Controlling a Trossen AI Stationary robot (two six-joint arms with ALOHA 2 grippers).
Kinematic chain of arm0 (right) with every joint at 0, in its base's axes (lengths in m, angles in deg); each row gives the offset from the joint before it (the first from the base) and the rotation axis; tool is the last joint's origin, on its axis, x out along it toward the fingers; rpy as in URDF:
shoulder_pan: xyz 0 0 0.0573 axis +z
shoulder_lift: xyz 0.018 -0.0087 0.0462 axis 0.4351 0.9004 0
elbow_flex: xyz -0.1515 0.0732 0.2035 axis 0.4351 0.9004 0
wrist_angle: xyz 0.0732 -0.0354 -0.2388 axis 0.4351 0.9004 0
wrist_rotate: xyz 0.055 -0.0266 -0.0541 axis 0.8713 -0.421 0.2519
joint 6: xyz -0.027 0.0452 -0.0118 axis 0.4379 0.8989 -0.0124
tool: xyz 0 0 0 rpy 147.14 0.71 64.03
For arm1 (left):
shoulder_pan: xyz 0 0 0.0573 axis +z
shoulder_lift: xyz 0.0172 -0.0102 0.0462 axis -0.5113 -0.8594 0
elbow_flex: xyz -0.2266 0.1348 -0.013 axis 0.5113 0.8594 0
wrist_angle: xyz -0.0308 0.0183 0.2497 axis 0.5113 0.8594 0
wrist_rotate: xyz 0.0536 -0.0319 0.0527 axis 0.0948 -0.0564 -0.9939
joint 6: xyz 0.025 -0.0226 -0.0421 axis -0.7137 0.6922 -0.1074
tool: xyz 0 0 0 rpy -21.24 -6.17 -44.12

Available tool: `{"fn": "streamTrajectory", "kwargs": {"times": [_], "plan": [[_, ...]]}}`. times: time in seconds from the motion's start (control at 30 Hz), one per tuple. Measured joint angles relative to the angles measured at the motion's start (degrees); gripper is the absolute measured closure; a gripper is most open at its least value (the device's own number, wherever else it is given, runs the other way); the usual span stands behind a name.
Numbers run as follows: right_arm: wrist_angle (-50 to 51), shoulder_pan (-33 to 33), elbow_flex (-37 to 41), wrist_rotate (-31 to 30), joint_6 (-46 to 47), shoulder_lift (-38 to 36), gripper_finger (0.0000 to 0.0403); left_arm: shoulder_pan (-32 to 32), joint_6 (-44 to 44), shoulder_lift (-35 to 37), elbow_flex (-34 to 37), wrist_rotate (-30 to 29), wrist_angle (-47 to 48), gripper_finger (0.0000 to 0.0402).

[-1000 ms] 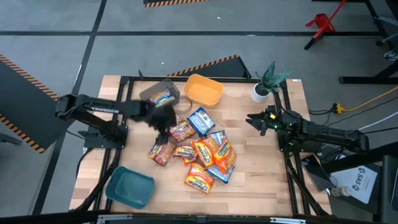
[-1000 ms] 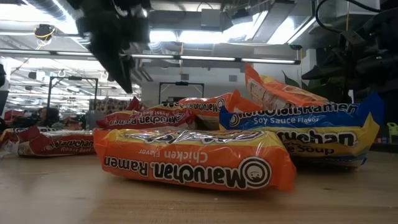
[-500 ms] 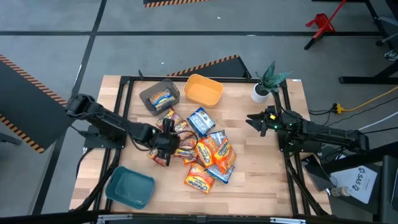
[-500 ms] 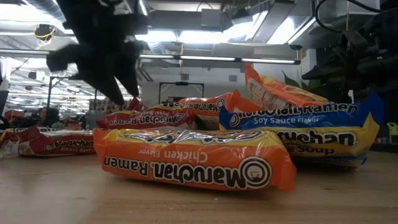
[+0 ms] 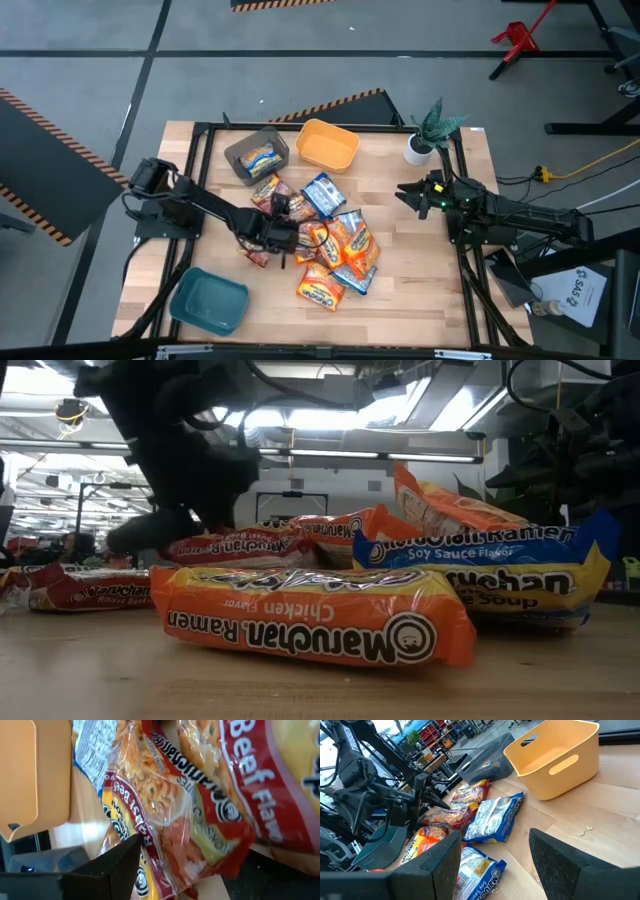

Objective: Sort Maruchan noodles
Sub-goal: Put the pack of red ramen noodle soup into the teal blue bin

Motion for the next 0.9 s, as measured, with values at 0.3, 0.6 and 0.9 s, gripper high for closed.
{"fn": "streamTrajectory", "kwargs": {"times": [0.3,0.6,0.9], "plan": [[0.0,0.0,0.0,-0.02,0.0,0.0,0.0182,-0.11,1.57,-0.92,0.0,-3.79,-1.34,0.0227],[0.0,0.0,0.0,-0.11,0.0,0.02,0.0182,-1.8,5.4,1.08,-0.53,-3.81,1.7,0.0308],[-0.13,0.0,0.0,-1.07,-0.23,0.08,0.0182,-5.71,15.44,6.11,-5.23,-5.38,16.24,0.0312]]}}
